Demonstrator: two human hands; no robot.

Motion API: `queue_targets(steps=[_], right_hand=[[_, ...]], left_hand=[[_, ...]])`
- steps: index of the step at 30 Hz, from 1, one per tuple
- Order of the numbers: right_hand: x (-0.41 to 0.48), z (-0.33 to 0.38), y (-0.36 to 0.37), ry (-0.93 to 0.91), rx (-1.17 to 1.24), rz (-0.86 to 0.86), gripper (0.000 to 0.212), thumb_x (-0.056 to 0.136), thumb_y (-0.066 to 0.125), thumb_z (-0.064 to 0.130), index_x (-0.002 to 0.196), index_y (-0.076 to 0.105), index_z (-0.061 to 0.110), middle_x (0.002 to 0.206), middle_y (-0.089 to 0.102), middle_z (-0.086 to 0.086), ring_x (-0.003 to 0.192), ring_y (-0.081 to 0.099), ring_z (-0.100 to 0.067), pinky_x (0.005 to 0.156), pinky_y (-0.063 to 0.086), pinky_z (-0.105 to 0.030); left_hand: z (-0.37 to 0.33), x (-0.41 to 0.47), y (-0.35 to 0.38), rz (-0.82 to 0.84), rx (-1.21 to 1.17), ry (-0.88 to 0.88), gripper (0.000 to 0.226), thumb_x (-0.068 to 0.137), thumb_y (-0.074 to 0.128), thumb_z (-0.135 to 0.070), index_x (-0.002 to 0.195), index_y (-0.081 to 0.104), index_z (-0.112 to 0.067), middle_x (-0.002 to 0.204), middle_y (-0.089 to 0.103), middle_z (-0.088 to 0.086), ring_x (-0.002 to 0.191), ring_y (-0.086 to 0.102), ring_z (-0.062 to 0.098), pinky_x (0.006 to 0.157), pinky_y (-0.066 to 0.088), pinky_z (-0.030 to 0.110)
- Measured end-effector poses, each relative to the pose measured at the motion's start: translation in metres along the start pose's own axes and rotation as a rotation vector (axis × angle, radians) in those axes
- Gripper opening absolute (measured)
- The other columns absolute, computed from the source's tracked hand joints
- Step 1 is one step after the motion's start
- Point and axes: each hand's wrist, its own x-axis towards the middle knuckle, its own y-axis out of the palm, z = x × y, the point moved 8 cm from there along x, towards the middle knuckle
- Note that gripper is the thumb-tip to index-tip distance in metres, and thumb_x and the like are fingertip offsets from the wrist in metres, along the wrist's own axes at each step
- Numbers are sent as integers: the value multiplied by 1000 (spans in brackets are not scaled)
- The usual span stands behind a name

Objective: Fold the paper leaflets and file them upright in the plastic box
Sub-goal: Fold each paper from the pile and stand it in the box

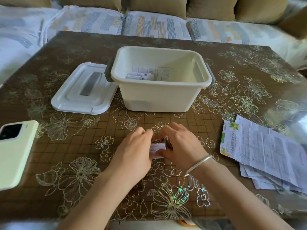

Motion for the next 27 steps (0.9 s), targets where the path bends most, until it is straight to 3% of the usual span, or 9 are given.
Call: queue_targets(steps=[3, 6, 9, 12, 18, 23, 27], right_hand=[[10, 0, 6, 16, -11, 118, 48, 77, 75, 37, 117, 52, 24, 109, 57, 5, 95, 55, -13, 82, 46, -25], [12, 6, 1, -31, -20, 135, 34, 78, 74, 35, 109, 62, 25, 103, 56, 7, 88, 55, -11, 80, 48, -25], [10, 14, -20, -95, 42, 31, 17, 78, 74, 35, 92, 69, 27, 89, 53, 13, 73, 54, -6, 68, 48, -25], [18, 22, -68, -161, 99, -148, 11, 75, 78, 29, 80, 69, 27, 76, 53, 18, 60, 48, 2, 57, 47, -24], [66, 40, -144, -248, 160, -257, 12, 77, 76, 26, 81, 64, 27, 71, 64, 16, 67, 60, -3, 64, 51, -21], [132, 21, -146, -170, 88, -195, 9, 80, 75, 23, 84, 67, 23, 74, 65, 12, 63, 58, 1, 66, 47, -10], [174, 12, -122, -154, -37, -70, 7, 81, 72, 23, 87, 68, 21, 82, 70, 5, 78, 65, -13, 74, 50, -25]], left_hand=[[4, 3, 2, 28, -2, -23, 47, 83, 74, -36, 120, 49, -25, 106, 50, -13, 96, 53, 6, 80, 48, 22], [10, 4, -3, 51, -13, -47, 48, 79, 73, -50, 118, 53, -29, 105, 54, -15, 99, 50, 4, 76, 36, 15], [8, 6, -23, -25, 2, -1, 20, 82, 68, -49, 93, 62, -33, 93, 51, -20, 91, 44, 2, 64, 32, 12], [2, 14, -64, -162, -96, 103, 12, 80, 69, -43, 81, 64, -32, 83, 55, -21, 84, 48, 0, 64, 37, 14], [-5, 47, -155, -433, -278, 224, 6, 75, 72, -27, 80, 69, -26, 75, 59, -25, 77, 55, -9, 64, 42, 6], [38, 99, -171, -599, -249, 89, 12, 93, 56, -19, 93, 67, -23, 89, 63, -20, 83, 57, -4, 69, 40, 4], [60, 127, -153, -610, -193, -14, 16, 95, 53, -17, 95, 68, -24, 88, 58, -23, 94, 53, 6, 75, 41, 14]])
